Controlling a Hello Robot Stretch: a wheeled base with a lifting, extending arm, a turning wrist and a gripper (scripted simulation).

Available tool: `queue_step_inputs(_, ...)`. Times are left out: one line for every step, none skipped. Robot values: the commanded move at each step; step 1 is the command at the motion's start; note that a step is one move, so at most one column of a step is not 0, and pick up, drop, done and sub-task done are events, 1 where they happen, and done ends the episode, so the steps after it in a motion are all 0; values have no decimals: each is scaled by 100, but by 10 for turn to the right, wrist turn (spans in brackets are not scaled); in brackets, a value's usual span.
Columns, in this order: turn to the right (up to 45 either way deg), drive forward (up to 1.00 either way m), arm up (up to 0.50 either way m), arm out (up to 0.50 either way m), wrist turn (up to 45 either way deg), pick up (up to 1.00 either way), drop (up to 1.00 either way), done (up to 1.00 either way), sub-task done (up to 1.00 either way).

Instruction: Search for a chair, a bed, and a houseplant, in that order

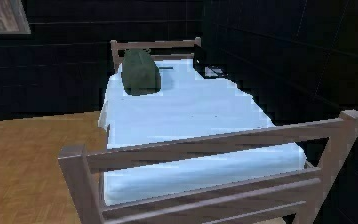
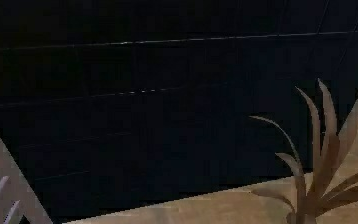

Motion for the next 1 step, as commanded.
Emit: queue_step_inputs(0, 0, 0, 0, 0, 0, 0, 0, 100)
